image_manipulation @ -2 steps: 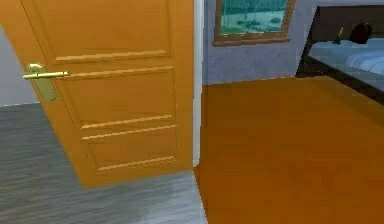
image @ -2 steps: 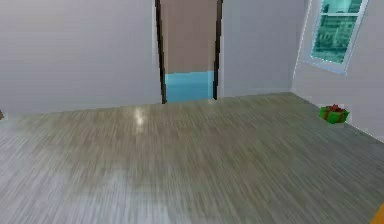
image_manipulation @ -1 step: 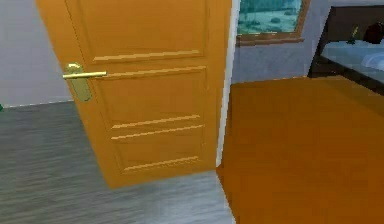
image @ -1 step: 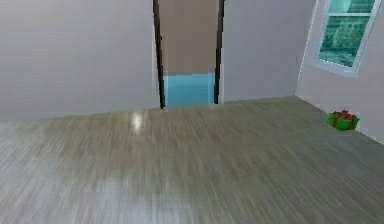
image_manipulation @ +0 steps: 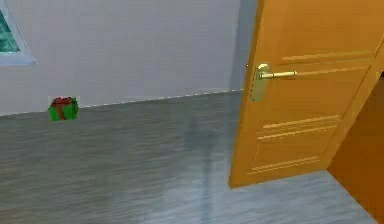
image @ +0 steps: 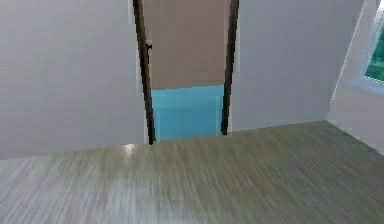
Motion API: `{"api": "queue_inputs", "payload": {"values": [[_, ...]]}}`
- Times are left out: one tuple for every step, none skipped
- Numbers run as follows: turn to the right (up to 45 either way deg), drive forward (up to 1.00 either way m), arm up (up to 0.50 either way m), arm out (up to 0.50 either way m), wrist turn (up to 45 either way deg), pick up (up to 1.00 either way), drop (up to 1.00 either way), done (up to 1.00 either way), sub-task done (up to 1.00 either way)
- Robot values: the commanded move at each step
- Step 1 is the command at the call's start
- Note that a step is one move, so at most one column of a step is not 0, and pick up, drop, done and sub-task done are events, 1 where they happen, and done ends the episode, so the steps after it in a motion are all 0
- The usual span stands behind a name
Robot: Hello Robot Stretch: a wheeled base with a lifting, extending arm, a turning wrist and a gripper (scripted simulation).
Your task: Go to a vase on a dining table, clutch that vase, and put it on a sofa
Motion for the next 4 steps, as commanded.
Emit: {"api": "queue_inputs", "payload": {"values": [[0.0,1.00,0.00,0.00,0.0,0.00,0.00,0.00,0.00],[3.0,0.00,0.00,0.00,0.0,0.00,0.00,0.00,0.00],[0.0,1.00,0.00,0.00,0.0,0.00,0.00,0.00,0.00],[12.0,0.00,0.00,0.00,0.0,0.00,0.00,0.00,0.00]]}}
